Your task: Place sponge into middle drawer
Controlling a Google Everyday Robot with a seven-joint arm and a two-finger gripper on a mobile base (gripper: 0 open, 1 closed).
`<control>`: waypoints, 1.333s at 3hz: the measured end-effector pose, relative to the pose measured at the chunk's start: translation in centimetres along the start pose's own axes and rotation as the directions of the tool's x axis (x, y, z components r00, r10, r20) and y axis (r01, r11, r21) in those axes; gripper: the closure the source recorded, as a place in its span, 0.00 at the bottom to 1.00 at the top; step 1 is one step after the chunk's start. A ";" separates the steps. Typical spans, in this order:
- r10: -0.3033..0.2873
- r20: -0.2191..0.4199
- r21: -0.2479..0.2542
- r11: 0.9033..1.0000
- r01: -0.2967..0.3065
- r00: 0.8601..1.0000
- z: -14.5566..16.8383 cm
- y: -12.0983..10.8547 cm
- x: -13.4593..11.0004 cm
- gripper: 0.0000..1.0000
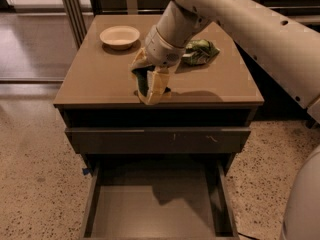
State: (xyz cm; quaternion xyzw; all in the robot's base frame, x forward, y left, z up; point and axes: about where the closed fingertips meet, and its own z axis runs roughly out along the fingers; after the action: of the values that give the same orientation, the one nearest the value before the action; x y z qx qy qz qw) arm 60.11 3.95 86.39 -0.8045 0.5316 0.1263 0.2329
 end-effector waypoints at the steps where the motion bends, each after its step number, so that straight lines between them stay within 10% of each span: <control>1: -0.023 0.032 0.012 1.000 0.023 0.999 0.5 1.2 -1.2 1.00; 4: -0.028 0.100 0.012 1.000 0.026 0.995 1.7 4.8 -2.5 1.00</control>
Offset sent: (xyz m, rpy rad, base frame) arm -0.0460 0.0159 -0.0139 0.1005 -0.0013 0.0601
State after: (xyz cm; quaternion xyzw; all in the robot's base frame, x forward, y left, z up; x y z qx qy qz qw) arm 54.79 5.29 84.91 -0.8031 0.5090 0.1603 0.2651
